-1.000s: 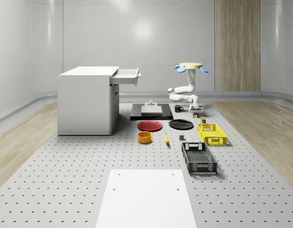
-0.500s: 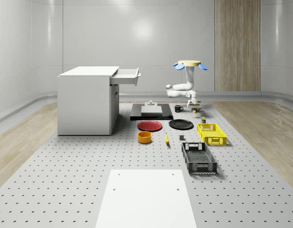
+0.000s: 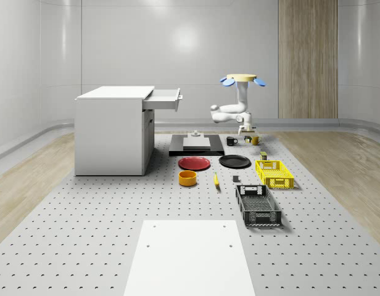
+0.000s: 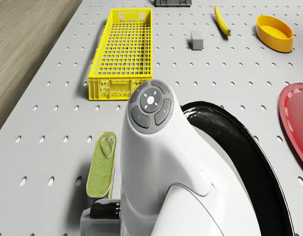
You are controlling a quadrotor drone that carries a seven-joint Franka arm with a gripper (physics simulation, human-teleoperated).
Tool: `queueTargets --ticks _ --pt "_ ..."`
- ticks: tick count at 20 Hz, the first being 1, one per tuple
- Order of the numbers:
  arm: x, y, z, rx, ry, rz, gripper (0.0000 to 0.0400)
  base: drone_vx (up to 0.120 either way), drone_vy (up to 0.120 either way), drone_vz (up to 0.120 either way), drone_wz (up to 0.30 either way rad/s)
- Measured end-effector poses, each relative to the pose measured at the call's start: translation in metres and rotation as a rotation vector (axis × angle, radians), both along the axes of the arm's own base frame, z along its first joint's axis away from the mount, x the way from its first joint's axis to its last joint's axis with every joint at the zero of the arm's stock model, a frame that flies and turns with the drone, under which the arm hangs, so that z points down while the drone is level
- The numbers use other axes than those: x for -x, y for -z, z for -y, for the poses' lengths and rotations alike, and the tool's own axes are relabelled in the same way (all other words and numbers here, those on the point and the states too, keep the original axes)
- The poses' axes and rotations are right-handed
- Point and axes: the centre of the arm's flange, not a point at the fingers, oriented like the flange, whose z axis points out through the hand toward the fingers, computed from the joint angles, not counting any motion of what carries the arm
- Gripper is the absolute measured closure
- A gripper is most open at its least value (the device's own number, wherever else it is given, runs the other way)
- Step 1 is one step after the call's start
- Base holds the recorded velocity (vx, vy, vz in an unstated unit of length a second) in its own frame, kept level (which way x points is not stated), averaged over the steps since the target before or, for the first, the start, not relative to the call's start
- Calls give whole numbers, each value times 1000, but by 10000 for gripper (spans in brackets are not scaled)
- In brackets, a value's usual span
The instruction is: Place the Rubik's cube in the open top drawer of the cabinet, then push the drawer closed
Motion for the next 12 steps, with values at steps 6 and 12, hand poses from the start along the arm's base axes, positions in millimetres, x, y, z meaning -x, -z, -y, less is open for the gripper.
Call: queueTargets --ticks 6,12 --pt "0 0 0 0 0 0 75 120 -120 120 0" --pt "0 1 0 0 0 0 75 60 -67 120 0"
